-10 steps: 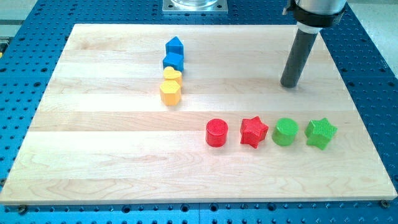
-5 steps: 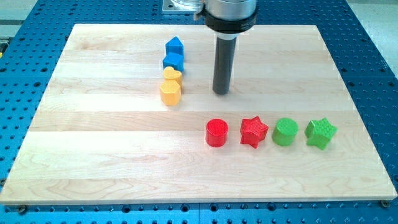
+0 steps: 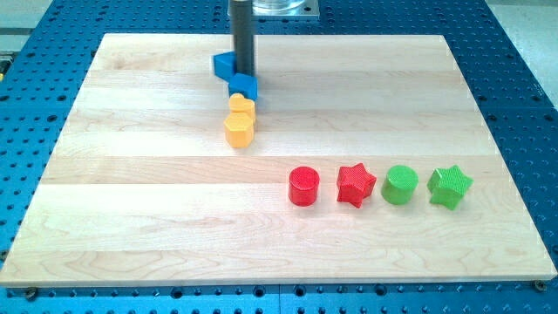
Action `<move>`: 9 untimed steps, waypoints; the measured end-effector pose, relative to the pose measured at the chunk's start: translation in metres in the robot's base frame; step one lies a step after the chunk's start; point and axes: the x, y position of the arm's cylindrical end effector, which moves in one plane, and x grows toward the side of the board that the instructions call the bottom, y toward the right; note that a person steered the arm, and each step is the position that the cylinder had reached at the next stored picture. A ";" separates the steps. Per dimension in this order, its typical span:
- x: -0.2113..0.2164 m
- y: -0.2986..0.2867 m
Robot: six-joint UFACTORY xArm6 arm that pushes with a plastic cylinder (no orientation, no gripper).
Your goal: Move the blue blocks diagonally to the top left of the yellow heart
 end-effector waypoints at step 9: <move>0.003 -0.070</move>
